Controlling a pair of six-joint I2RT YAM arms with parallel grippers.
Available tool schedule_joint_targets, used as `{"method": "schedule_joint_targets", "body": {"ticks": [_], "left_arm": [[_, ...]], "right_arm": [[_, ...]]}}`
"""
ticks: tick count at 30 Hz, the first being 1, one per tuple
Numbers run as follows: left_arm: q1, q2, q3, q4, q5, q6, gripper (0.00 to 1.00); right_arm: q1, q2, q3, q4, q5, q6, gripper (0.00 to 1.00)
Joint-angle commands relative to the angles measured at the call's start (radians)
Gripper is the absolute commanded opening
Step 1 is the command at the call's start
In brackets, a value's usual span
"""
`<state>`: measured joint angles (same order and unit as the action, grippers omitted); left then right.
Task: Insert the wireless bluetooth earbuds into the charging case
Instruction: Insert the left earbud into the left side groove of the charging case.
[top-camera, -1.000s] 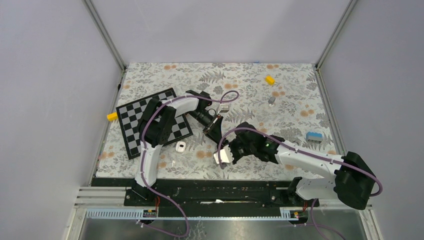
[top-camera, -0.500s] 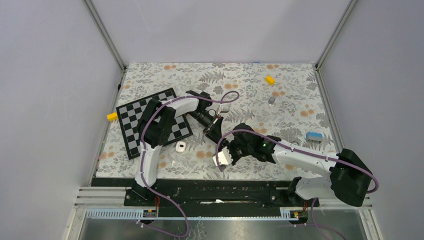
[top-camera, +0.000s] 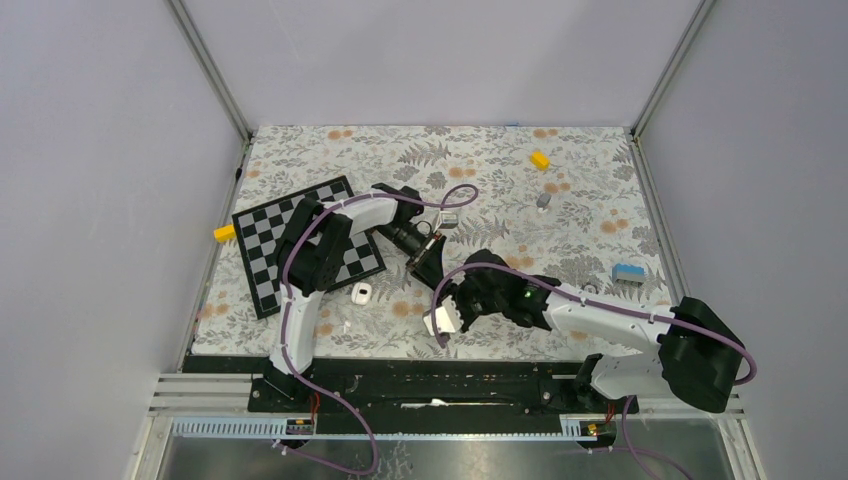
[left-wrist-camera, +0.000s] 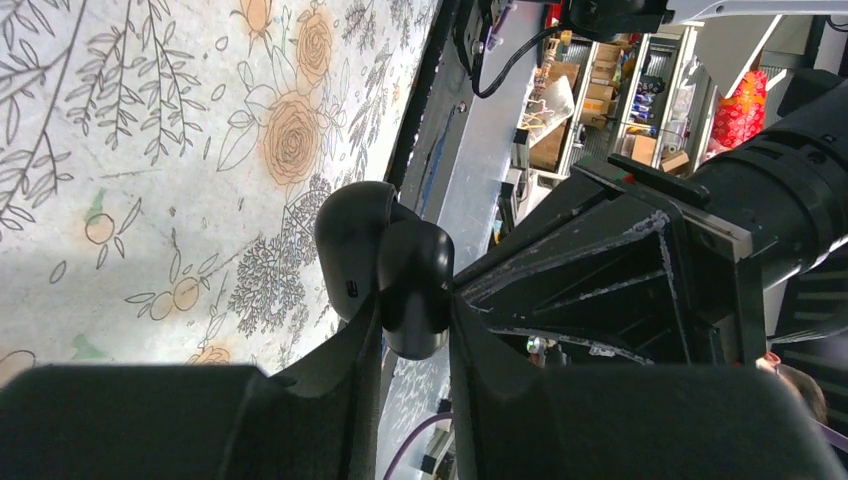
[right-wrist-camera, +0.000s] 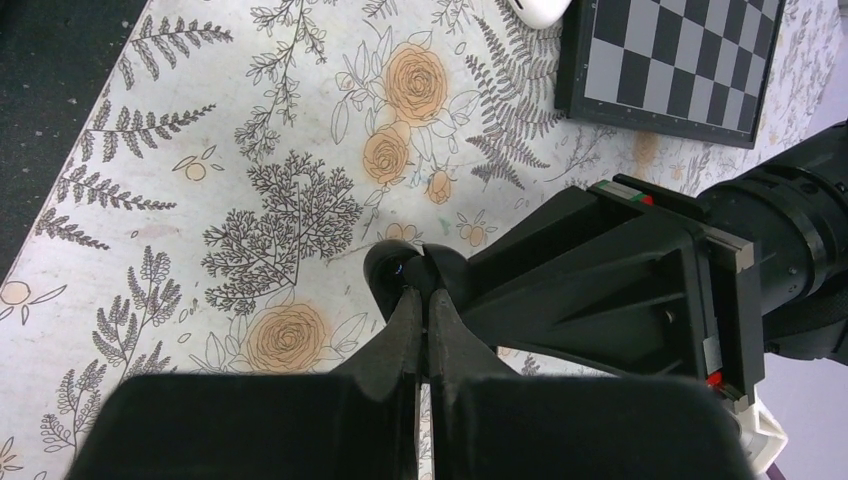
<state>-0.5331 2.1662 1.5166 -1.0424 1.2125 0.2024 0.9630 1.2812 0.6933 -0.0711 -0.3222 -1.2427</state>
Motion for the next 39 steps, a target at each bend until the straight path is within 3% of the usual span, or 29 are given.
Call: {"method": "schedule_joint_targets", "body": {"ticks": [1, 21, 30, 39], "left_arm": [[-0.005, -0.064, -0.019, 0.006, 0.060, 0.028, 0.00], [-0.007, -0.089, -0.030, 0.007, 0.092, 0.020, 0.00], [-0.007, -0.091, -0.031, 0.006, 0.084, 0.020, 0.00], [-0.007, -0.080, -0.030, 0.007, 0.071, 0.020, 0.00]], "right_arm": [[0.013, -0.021, -0.021, 0.047, 0.015, -0.017, 0.00], [0.014, -0.022, -0.060, 0.060, 0.005, 0.000, 0.00], [0.015, -0.019, -0.053, 0.097, 0.004, 0.017, 0.26], [0.013, -0.034, -0.059, 0.090, 0.017, 0.032, 0.25]]}}
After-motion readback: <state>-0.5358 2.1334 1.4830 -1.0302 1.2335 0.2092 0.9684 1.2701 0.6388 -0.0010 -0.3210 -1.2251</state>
